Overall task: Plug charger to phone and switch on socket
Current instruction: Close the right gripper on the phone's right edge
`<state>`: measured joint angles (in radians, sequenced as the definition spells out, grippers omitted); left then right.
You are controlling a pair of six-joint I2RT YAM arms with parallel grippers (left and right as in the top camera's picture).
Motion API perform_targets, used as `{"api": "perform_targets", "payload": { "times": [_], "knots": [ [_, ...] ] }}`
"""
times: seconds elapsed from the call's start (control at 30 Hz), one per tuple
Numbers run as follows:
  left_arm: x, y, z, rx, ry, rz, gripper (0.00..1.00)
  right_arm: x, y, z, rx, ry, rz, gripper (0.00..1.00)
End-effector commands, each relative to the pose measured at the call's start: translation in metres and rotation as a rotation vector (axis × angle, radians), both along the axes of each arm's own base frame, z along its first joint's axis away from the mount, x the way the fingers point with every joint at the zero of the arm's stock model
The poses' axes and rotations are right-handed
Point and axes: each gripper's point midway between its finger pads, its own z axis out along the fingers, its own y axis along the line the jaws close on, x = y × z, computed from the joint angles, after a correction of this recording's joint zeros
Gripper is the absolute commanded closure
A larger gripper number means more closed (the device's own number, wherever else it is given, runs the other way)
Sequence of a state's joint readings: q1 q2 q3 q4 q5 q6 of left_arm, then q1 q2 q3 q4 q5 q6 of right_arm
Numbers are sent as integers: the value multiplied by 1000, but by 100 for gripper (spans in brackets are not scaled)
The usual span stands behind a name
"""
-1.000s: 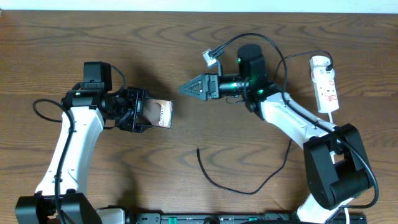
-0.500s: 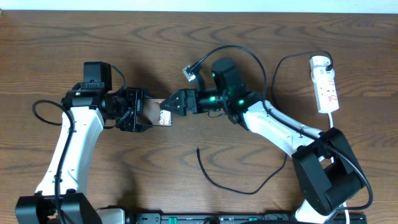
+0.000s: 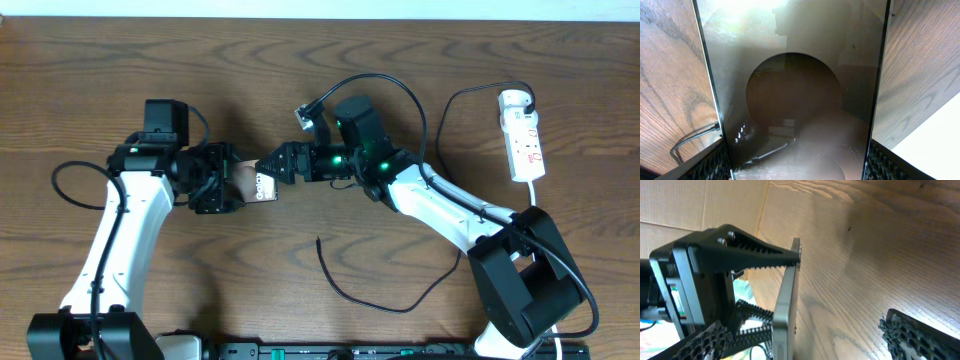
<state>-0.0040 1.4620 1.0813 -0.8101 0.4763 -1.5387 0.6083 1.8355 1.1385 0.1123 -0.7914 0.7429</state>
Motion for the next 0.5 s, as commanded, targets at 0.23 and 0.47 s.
{"api": "perform_targets", "payload": {
  "times": [0.23,0.47],
  "knots": [
    [1,-3,5,10,-8,29,93,-16,20,3,-9,-19,30,20],
    [1,-4,5,3,-7,27,93,-19,23,2,-13,-22,32,50]
  ]
}}
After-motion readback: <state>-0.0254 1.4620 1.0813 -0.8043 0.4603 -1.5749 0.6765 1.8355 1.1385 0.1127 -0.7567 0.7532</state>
